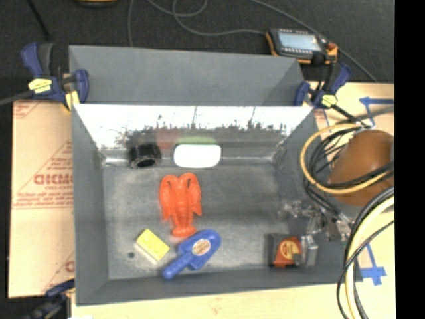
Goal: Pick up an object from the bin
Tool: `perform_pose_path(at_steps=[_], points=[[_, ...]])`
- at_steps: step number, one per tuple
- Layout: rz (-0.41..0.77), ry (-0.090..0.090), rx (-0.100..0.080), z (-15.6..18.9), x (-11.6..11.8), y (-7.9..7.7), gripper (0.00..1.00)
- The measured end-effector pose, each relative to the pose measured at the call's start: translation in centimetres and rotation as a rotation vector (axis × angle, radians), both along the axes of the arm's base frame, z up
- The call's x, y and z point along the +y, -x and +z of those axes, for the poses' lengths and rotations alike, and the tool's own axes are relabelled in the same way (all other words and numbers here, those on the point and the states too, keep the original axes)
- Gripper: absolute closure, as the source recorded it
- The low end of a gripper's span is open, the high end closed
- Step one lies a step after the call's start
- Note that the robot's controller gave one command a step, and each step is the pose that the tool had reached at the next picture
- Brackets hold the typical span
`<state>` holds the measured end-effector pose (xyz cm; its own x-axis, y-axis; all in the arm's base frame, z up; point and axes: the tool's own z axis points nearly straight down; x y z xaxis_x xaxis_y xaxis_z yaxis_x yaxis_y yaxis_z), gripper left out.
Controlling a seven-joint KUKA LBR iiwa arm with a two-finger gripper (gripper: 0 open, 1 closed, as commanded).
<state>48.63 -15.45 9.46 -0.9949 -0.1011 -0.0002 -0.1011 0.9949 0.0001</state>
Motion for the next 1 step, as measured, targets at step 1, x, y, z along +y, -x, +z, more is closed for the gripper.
perform_pose_path(at_steps=[1], points=[[-0.114,0.0,0.003,-1.26,0.07,0.47,0.0]])
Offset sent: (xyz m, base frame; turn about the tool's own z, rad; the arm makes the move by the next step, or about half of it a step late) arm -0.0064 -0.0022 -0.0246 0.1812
